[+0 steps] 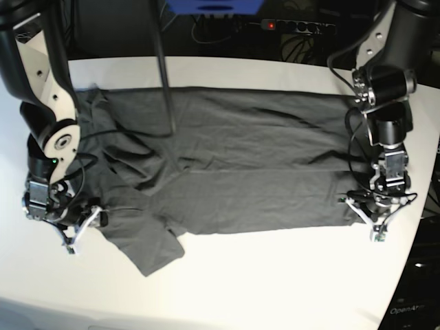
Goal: Fold the T-shirt properly
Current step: 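Lift the hem corners with both grippers and pull them toward the collar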
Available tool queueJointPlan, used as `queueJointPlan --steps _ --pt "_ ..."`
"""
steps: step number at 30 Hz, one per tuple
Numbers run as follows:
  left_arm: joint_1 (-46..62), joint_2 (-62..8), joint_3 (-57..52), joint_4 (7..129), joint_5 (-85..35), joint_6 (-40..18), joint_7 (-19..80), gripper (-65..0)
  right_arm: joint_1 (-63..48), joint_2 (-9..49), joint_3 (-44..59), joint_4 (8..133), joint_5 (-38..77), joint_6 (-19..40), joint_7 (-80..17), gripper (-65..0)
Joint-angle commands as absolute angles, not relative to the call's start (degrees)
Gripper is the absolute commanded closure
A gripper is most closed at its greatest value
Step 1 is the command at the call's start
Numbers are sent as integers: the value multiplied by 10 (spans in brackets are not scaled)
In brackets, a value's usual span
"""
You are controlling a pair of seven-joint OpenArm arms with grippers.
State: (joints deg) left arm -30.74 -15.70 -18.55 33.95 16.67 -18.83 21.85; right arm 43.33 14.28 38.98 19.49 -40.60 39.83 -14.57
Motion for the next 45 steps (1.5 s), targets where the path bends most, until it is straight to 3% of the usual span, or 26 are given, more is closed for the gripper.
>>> queueJointPlan --steps 1,7,10,26,40,45 --pt "-310 -159 -184 338 175 -194 250 -49 441 145 389 197 -411 400 -159 -332" --pt "-310 -159 -184 338 175 -194 248 -49 440 145 389 197 -411 400 -161 -75" --pt "-310 -158 -184 338 174 -194 247 -49 440 145 388 197 -412 400 -162 -22" --pt "-233 -158 -180 487 85 -195 251 -49 440 145 388 202 -412 400 -154 -3" --pt "-210 -148 -183 591 65 -195 251 -49 445 145 392 203 -411 400 -82 -1" --pt "-201 -143 -182 611 65 -195 251 -49 420 131 393 284 -410 400 -81 -1"
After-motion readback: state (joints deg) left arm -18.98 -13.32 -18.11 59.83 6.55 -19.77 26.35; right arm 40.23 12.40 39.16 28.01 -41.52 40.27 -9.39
